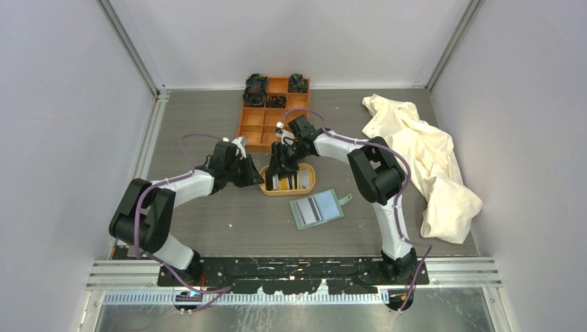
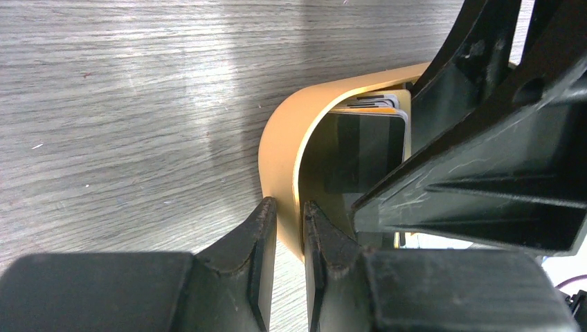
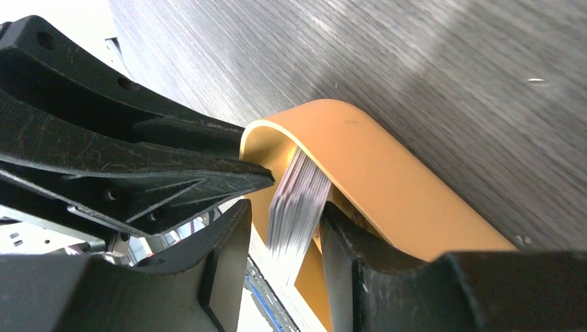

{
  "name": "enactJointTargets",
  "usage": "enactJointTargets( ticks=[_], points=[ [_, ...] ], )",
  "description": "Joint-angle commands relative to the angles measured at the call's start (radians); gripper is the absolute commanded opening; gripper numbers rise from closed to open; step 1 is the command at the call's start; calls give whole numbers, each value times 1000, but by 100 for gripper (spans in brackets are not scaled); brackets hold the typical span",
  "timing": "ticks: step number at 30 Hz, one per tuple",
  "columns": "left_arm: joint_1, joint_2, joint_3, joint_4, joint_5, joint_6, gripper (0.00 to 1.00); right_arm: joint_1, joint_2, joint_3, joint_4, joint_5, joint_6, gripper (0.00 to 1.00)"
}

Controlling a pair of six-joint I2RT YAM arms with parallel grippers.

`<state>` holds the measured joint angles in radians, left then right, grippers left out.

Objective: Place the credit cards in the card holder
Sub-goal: Pick up the credit card from the storage box.

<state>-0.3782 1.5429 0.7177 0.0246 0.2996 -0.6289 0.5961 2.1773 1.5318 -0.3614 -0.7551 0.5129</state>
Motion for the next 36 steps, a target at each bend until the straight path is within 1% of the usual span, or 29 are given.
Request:
enactJointTargets(
  ticks=[1, 6, 9, 13, 15, 17, 24, 31, 36],
  points=[
    [-15, 0, 28, 41, 58, -11, 20, -34, -58, -3, 0, -18, -35, 47],
    [-14, -2, 28, 41, 59, -11, 20, -43, -39, -4, -1, -48, -34, 47],
    [-15, 0, 29, 46, 64, -16, 20, -42, -22, -13, 48, -86, 19, 47],
    [-15, -7, 25, 49, 67, -20, 20, -42, -12, -5, 34, -72, 15, 47],
    [-15, -16, 22, 45, 66, -20, 20, -48, -21, -2, 20, -60, 6, 45],
    [-15, -28, 20, 40, 67, -20, 20, -58, -34, -6, 18, -55, 4, 41],
    [-14, -61, 19, 30, 69, -23, 20, -88, -63, -35, 11, -61, -2, 35],
    [-15, -94, 17, 6, 62, -19, 20, -110, -76, -52, 17, -91, 2, 34],
    [-14, -103, 17, -1, 61, -19, 20, -120, -77, -62, 29, -124, 10, 37]
  ],
)
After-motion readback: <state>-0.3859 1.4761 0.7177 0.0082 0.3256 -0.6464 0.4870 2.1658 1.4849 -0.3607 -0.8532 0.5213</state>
